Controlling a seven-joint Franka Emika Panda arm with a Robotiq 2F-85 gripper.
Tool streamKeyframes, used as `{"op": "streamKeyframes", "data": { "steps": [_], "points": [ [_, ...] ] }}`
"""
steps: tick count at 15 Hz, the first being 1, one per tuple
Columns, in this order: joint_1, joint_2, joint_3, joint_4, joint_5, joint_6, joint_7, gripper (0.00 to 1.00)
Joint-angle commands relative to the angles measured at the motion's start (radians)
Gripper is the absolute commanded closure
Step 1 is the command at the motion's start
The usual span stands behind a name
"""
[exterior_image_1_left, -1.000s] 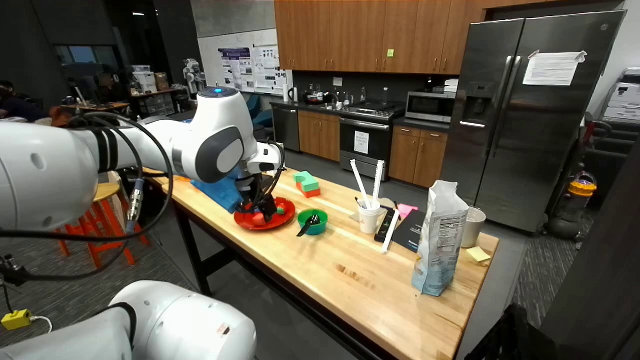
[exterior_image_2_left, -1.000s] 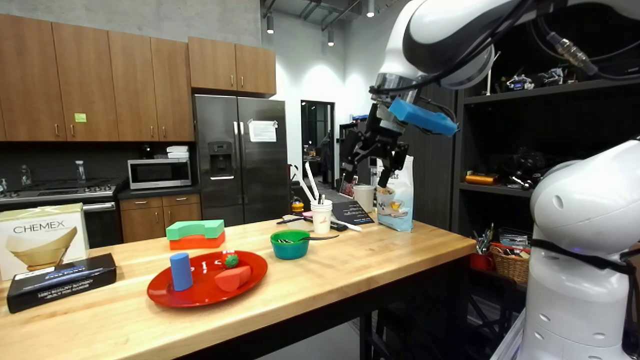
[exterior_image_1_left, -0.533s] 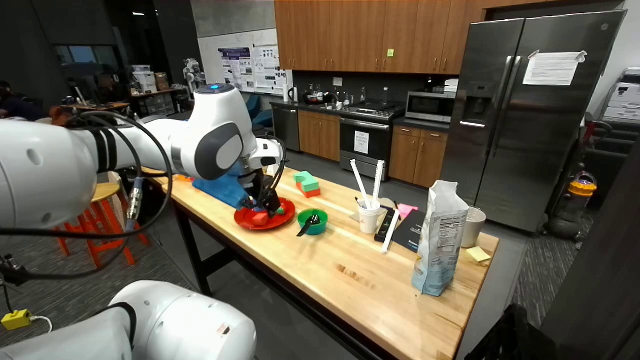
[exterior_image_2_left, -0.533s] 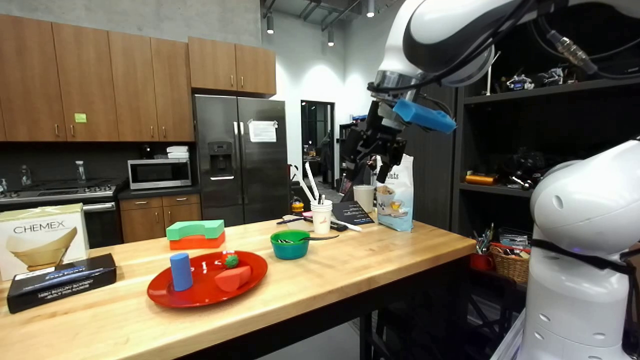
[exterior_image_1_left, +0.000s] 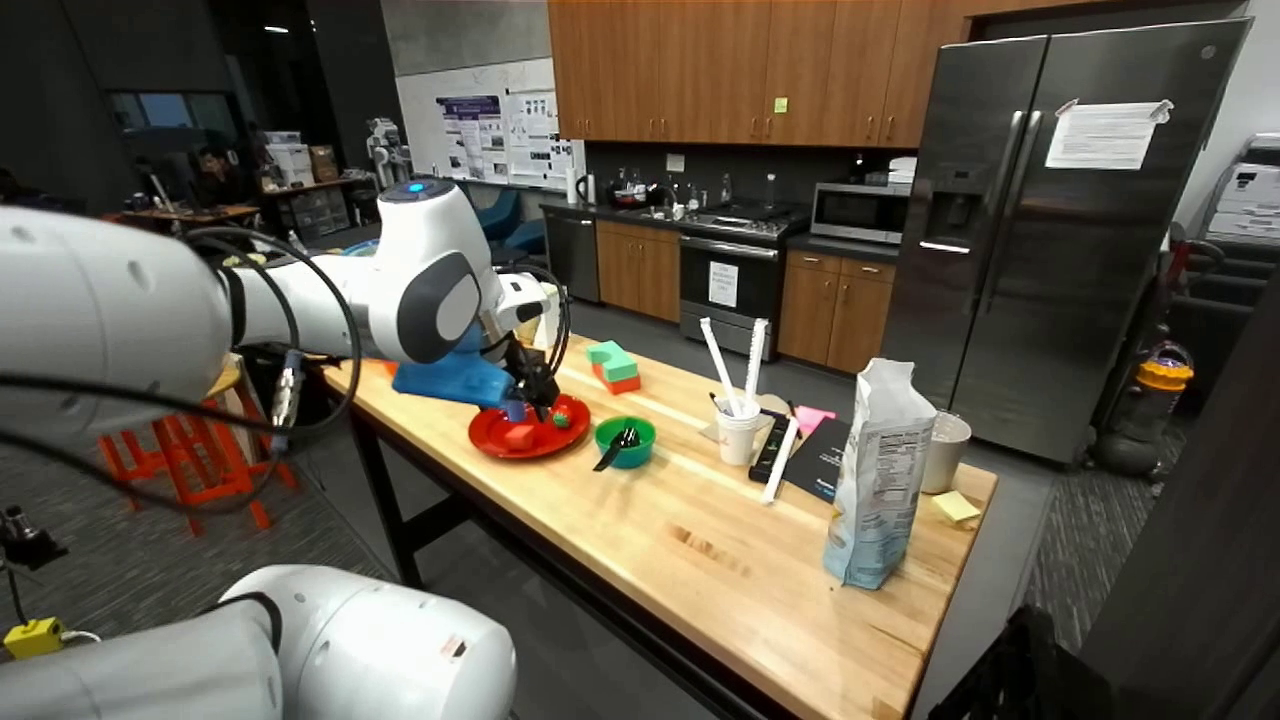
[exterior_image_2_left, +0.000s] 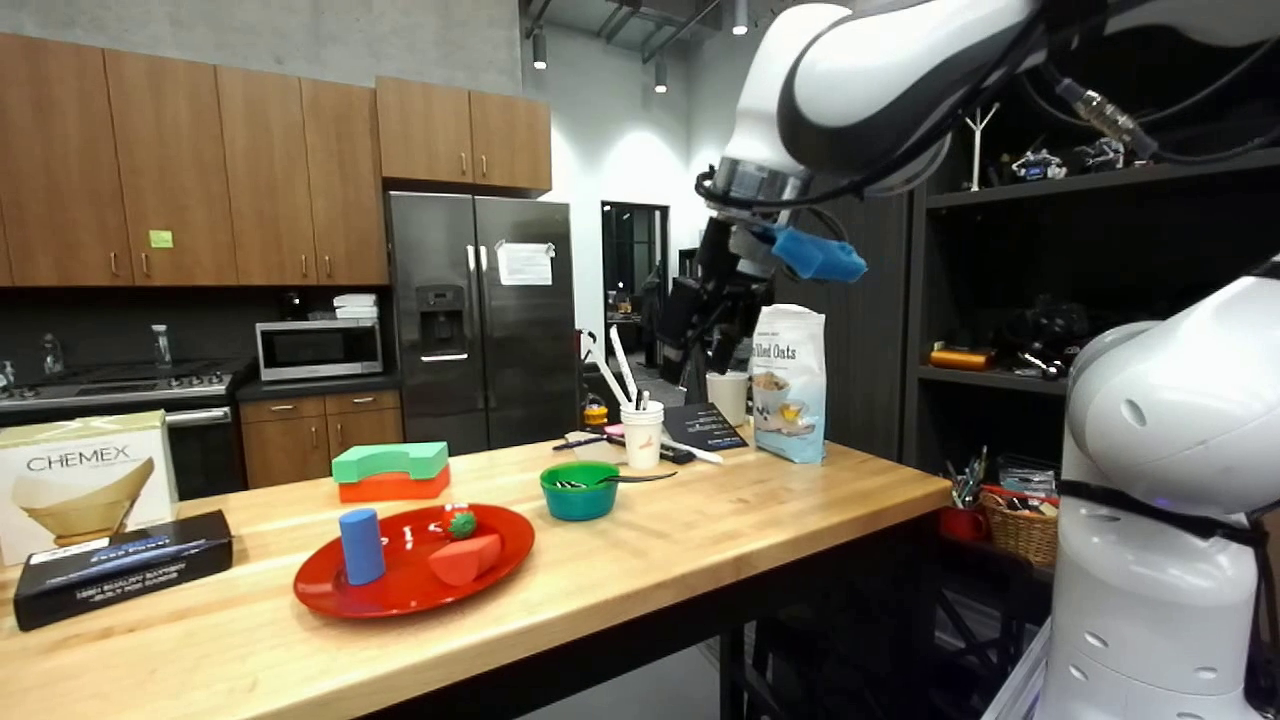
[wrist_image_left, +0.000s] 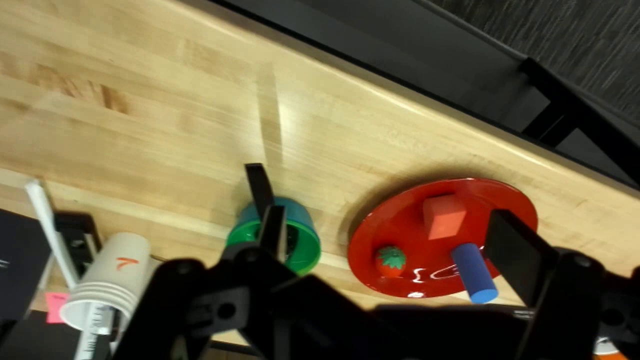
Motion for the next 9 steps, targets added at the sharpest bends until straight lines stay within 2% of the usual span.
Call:
{"op": "streamKeyframes", "data": {
  "steps": [1,3,6,7,9],
  "points": [
    [0.051,0.256,0.058,0.072,0.052,0.167,-0.044,0.0],
    [0.029,0.384,0.112,0.126,0.045,0.205,-0.037,0.0],
    [-0.049,0.566,0.199,0.23,-0.029,0.214,0.023,0.0],
    [0.044,0.434,0.119,0.133,-0.02,0.214,0.025,0.0],
    [0.044,0.489,0.118,0.156,-0.031,0.219,0.028,0.0]
  ]
}}
